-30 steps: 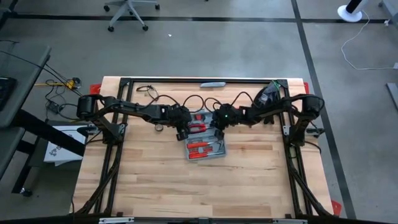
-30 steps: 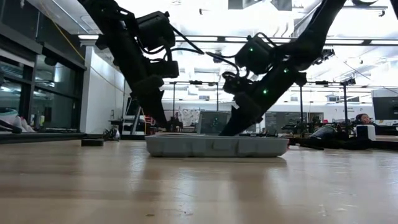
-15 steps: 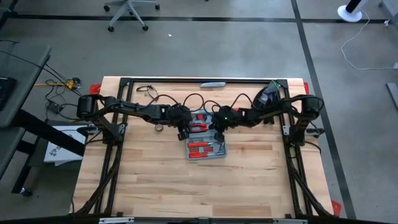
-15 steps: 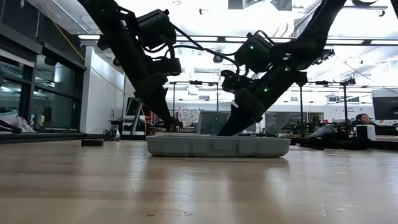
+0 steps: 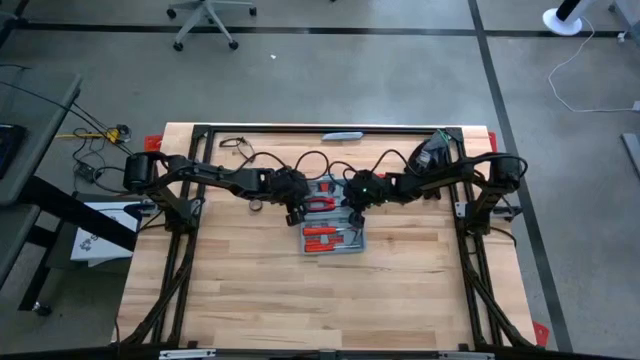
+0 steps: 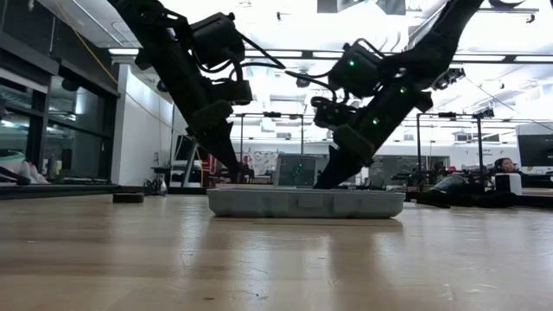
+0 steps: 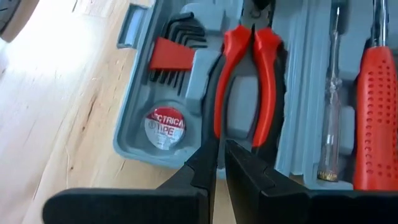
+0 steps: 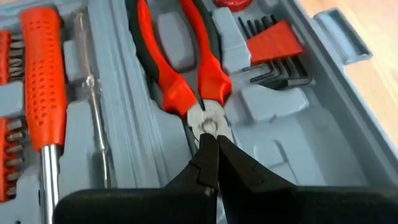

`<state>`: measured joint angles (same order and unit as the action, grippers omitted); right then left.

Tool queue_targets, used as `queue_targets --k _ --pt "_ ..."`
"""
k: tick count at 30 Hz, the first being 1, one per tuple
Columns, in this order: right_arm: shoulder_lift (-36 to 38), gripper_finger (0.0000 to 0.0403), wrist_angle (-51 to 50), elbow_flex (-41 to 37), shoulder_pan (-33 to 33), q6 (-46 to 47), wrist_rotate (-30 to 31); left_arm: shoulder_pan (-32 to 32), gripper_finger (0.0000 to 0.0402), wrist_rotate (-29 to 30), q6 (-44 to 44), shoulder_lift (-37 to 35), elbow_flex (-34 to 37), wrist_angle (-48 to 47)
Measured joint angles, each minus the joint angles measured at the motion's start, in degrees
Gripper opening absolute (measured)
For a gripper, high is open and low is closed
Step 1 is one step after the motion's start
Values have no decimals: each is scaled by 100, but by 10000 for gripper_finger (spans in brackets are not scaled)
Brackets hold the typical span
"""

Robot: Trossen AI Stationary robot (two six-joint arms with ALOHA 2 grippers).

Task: Prefit tool cases
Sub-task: Remove the orange pliers from the gray tool case

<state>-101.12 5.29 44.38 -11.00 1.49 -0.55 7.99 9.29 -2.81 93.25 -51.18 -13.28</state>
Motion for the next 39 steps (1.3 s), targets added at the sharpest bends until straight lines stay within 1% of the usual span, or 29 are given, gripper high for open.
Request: queue_targets --k 3,6,8,13,18,26,29,33,36,39 --pt "286 0 -119 -42 90 -51 94 -29 26 -4 0 0 0 2" --pt "642 0 -114 -49 190 -181 368 -35 26 -1 0 0 0 1" --pt "832 0 -160 -30 211 -194 435 -33 26 3 0 0 0 2" --pt "917 0 -594 -38 184 -158 463 -33 26 5 1 0 0 34" --pt "745 0 -797 -35 190 -148 342 -33 26 4 31 0 0 172" --pt "357 0 -681 -7 156 -23 275 -33 26 -23 159 0 0 459" --pt "187 0 -604 14 124 2 249 -33 26 -145 331 0 0 463" --pt "107 0 -597 13 124 6 251 -33 27 -172 402 89 0 522" --pt "93 0 -605 9 118 13 249 -33 34 -215 548 239 0 552" --pt "87 0 -587 6 118 18 251 -28 55 -419 600 451 0 612"
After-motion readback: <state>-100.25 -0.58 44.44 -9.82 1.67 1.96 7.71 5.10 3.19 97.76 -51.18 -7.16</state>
